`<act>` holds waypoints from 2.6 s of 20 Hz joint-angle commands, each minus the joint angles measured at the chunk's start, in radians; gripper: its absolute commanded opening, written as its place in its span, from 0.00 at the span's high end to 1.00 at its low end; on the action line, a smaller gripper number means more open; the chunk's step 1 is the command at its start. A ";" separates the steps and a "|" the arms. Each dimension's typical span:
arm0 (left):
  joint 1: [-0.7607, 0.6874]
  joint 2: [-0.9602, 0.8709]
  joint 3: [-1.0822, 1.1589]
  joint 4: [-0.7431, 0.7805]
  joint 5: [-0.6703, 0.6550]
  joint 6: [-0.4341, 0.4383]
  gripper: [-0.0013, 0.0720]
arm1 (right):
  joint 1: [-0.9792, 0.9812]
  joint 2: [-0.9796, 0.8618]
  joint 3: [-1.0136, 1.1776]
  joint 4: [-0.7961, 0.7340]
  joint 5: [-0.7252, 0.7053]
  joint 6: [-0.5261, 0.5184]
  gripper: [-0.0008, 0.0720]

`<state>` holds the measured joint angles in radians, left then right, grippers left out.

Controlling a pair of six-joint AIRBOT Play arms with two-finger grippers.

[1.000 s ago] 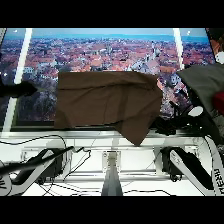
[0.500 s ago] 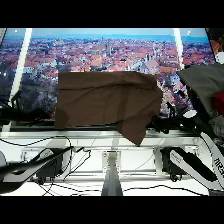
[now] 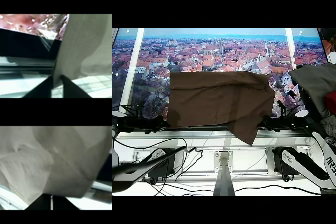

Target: Fold the clothes and pants, and hang the long-sleeved shirts on hangers.

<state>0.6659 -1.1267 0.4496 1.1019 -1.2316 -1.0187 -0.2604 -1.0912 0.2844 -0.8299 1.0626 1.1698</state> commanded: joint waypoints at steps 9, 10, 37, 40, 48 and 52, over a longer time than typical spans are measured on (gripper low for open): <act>-0.035 -0.001 0.215 -0.359 -0.129 0.144 0.96 | -0.001 0.000 0.303 0.201 0.294 -0.092 0.97; -0.035 -0.001 0.261 -0.428 -0.126 0.144 0.96 | 0.000 0.000 0.344 0.272 0.321 -0.092 0.97; -0.294 -0.458 0.676 -0.249 0.289 -0.085 0.05 | 0.291 -0.364 0.732 0.065 -0.582 0.047 0.11; -0.301 -0.522 0.708 -0.182 0.199 -0.100 0.05 | 0.292 -0.380 0.770 0.051 -0.438 0.041 0.11; -0.540 -0.617 0.773 -0.203 0.317 -0.047 0.83 | 0.359 -0.454 0.937 0.039 -0.270 0.043 0.55; -0.571 -0.548 0.966 -0.027 0.138 -0.072 0.96 | 0.468 -0.497 1.014 0.021 -0.320 0.053 0.96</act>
<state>0.1276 -1.7145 1.3033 0.9718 -0.9886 -1.0725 0.1417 -1.5597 1.2434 -0.7952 0.7605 1.2133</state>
